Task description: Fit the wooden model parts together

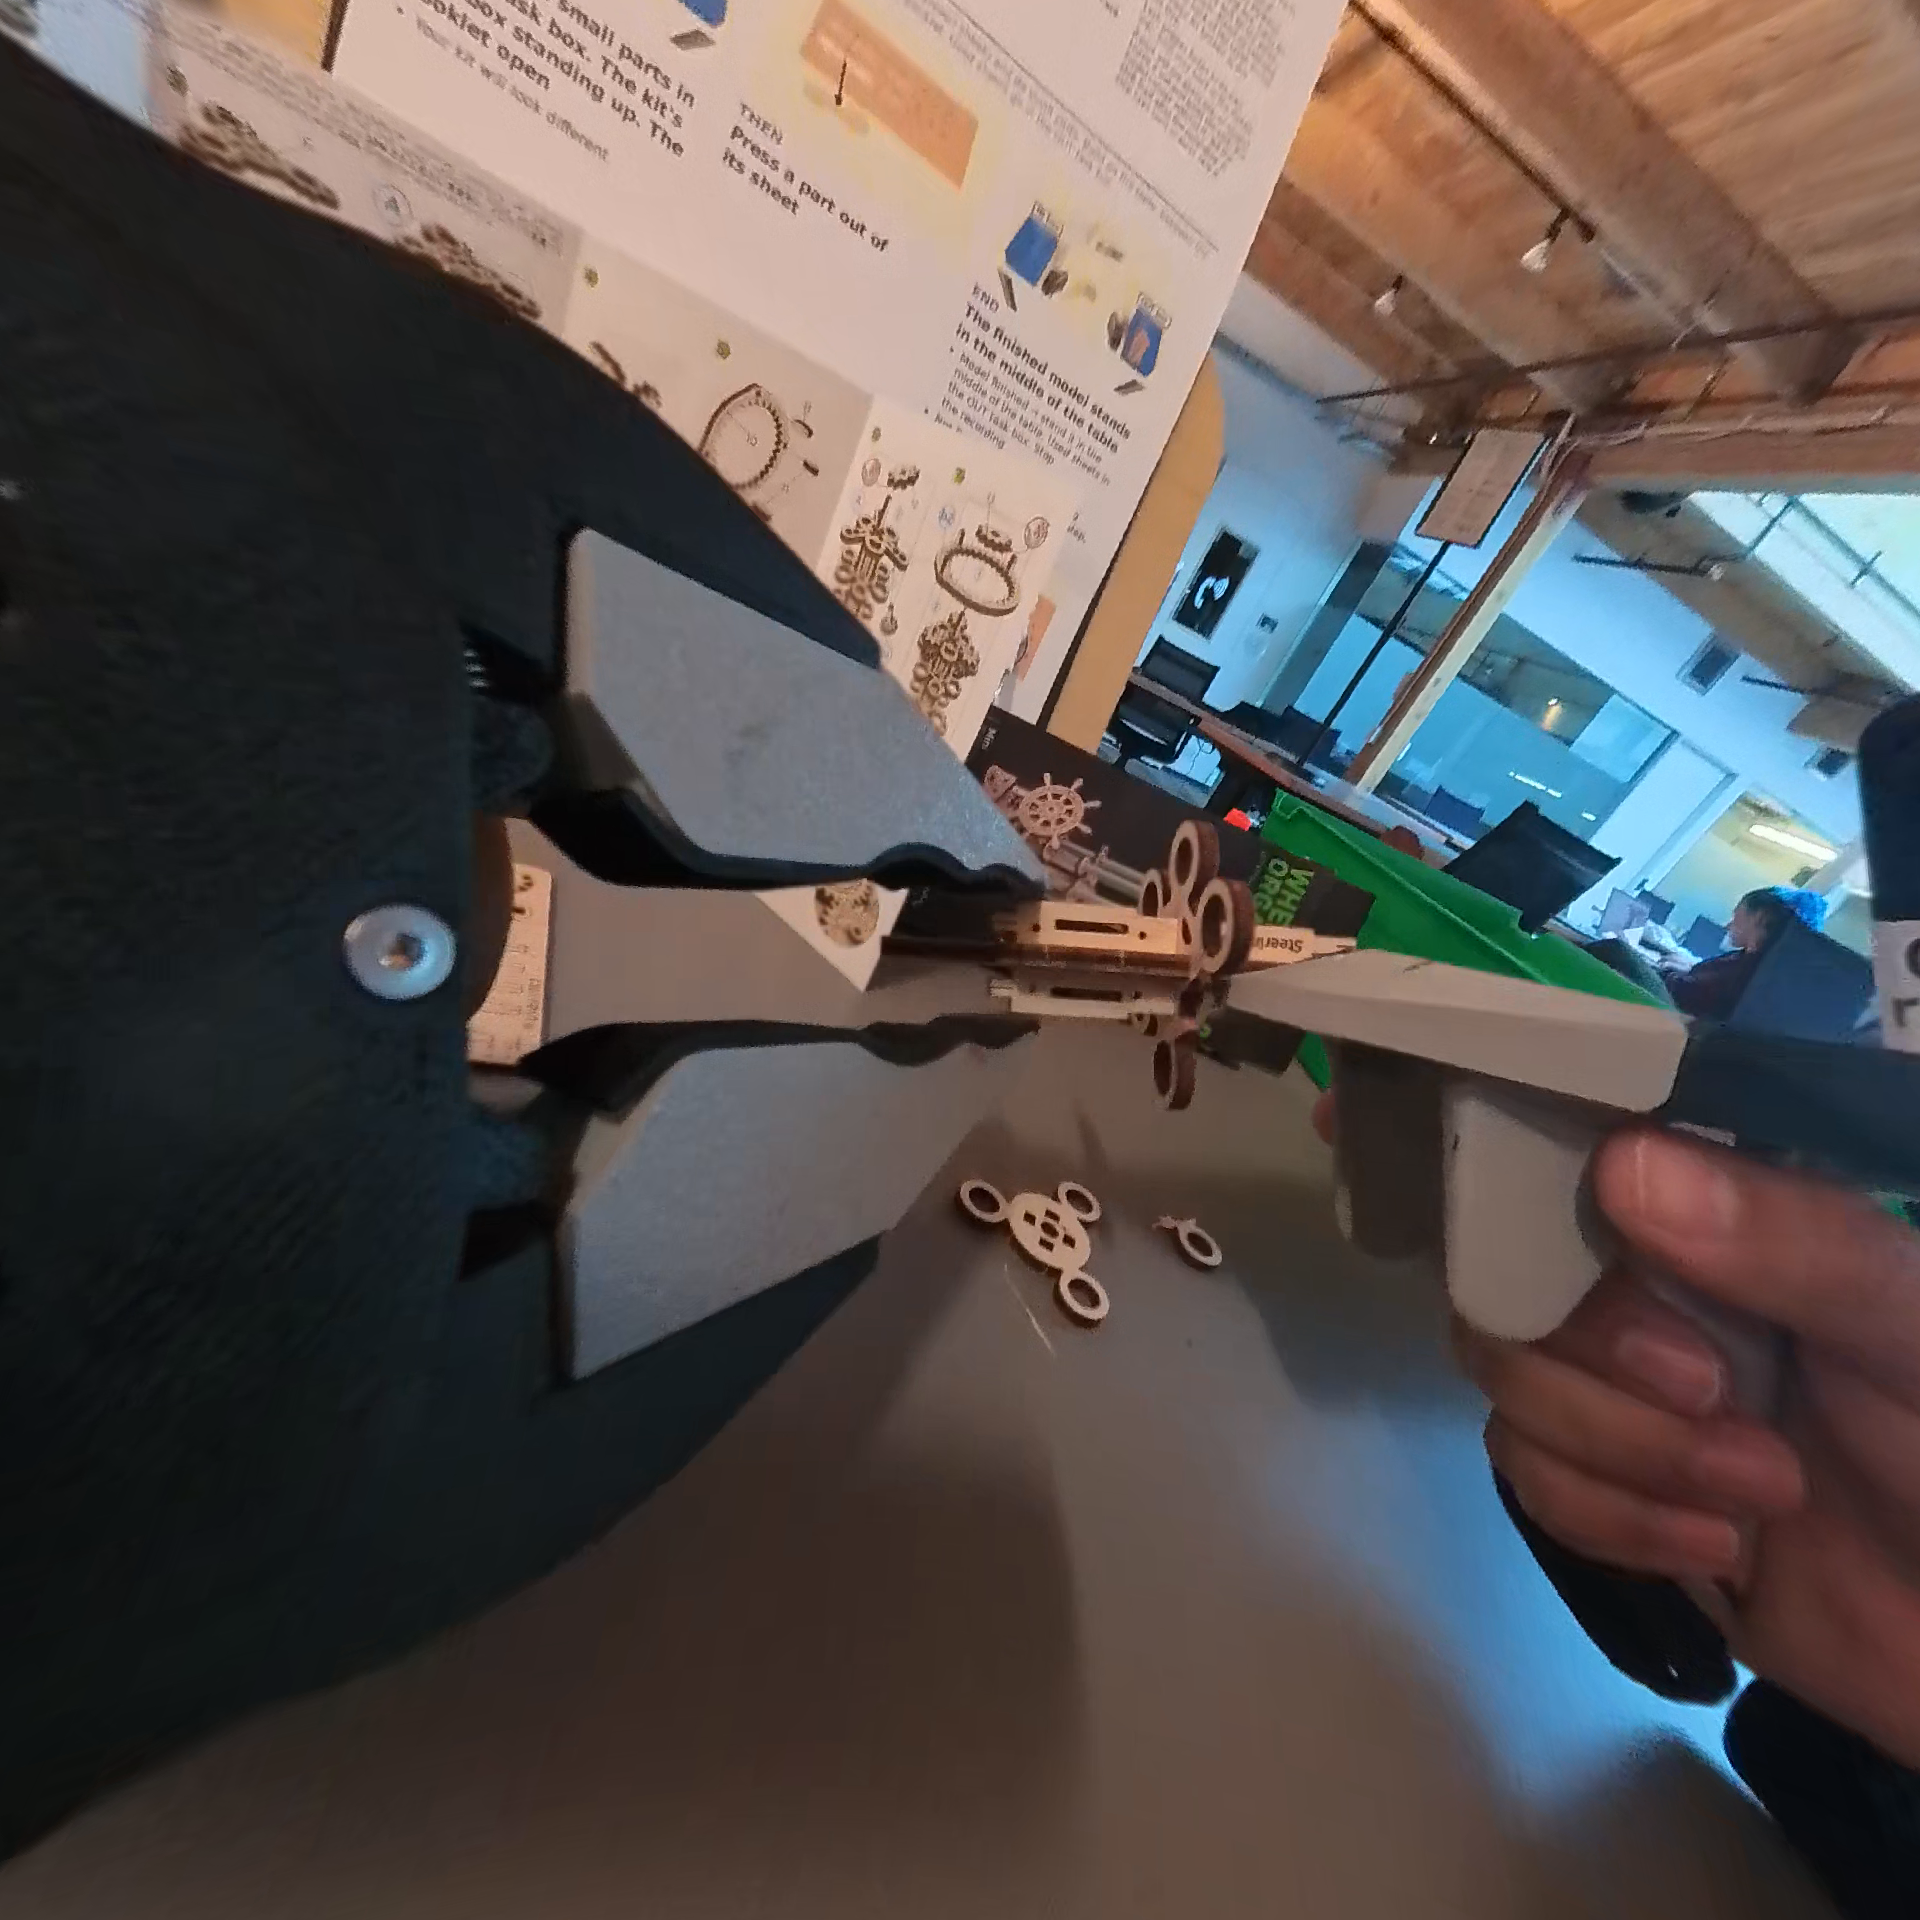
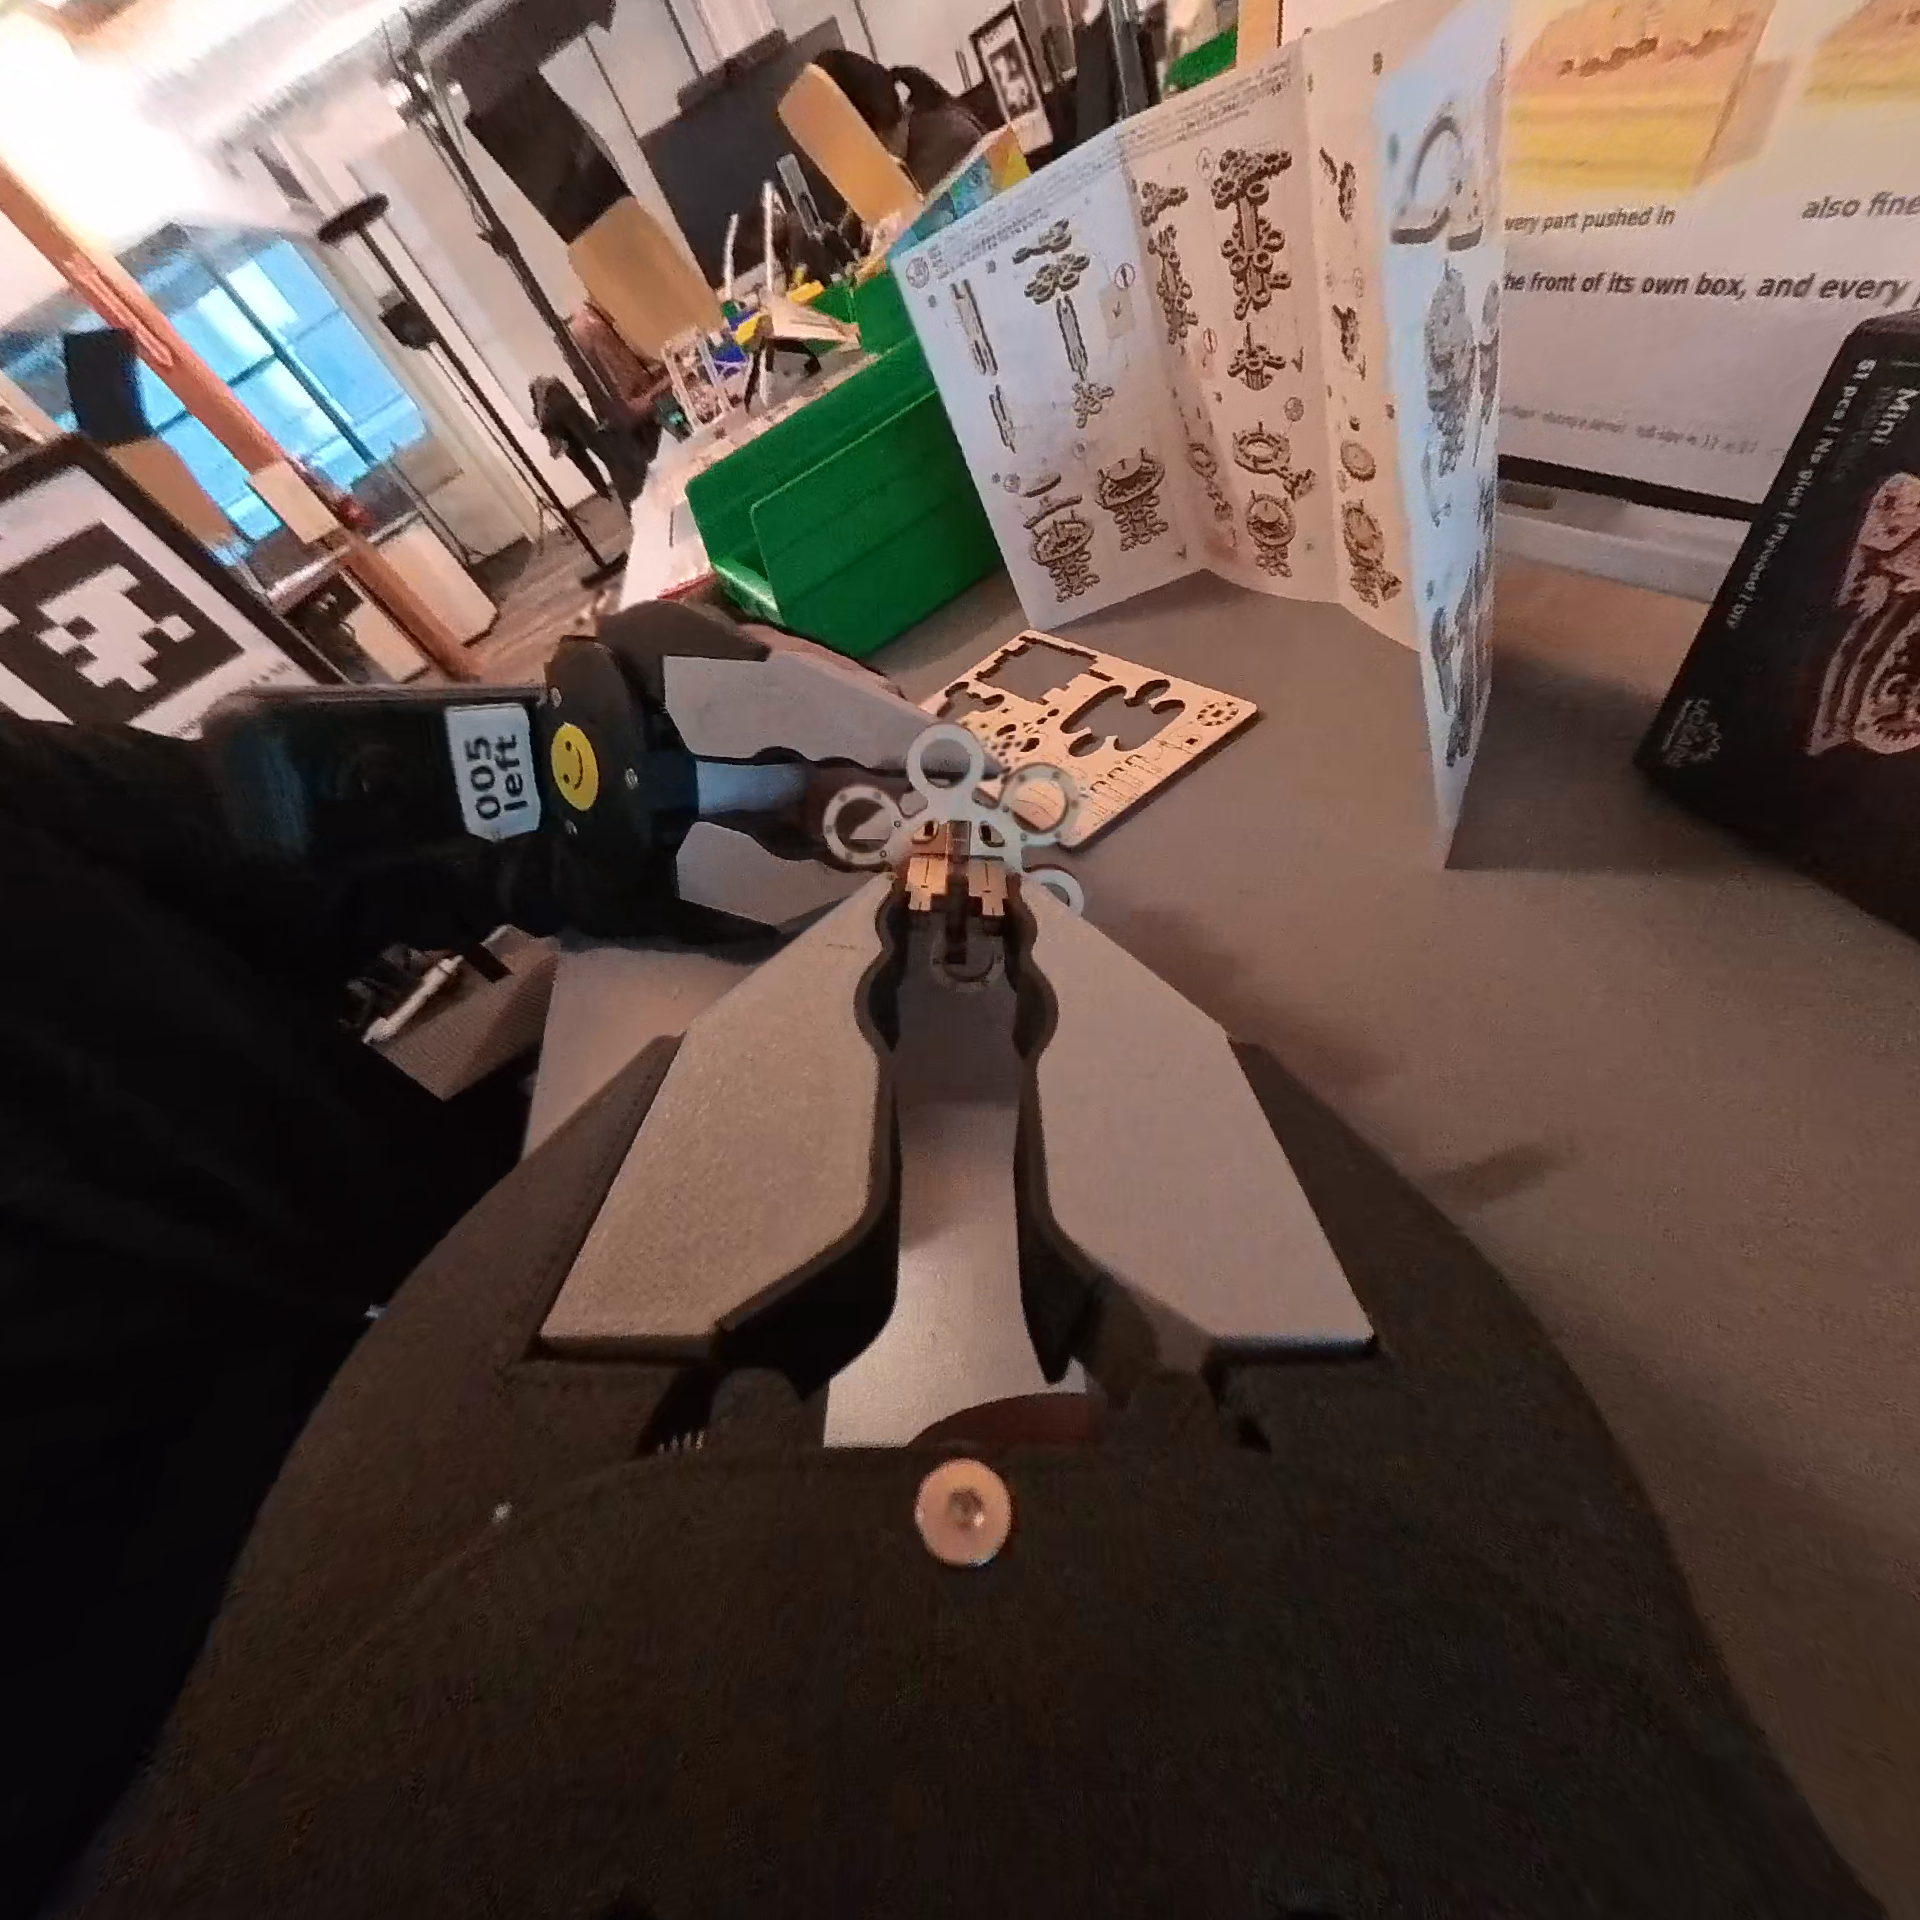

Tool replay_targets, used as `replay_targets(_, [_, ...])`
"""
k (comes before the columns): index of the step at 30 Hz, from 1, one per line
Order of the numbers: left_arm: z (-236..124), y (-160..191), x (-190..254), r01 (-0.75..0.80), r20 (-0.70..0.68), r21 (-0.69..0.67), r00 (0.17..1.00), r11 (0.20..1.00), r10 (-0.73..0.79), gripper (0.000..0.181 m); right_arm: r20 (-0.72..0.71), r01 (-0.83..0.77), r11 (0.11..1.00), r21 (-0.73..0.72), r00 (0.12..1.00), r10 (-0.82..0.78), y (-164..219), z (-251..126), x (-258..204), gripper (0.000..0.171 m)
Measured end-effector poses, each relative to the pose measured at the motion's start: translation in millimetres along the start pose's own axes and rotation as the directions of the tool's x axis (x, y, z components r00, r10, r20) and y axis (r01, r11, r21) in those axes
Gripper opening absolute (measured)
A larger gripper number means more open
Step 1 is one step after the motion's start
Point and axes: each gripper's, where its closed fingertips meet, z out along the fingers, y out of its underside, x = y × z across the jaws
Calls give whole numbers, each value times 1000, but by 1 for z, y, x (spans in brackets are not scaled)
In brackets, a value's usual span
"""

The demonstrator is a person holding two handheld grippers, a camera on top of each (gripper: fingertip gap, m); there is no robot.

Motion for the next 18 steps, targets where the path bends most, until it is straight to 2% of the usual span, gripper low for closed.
replay_targets(5, [-1,4,-3,40,-3,-1,999,999,-40,20,34,-49,999,15,998,49,-2,-3,-1,14])
replay_targets(10, [-4,0,-2,190,-80,52,979,980,-185,15,38,-64,998,24,997,63,-4,-6,0,14])
replay_targets(14, [-8,-6,16,400,-300,48,880,915,-369,15,76,4,999,35,997,-7,-7,-7,-10,14])
replay_targets(18, [-14,-13,7,529,-354,80,807,845,-472,12,52,164,986,9,985,-164,-4,-7,-17,14])
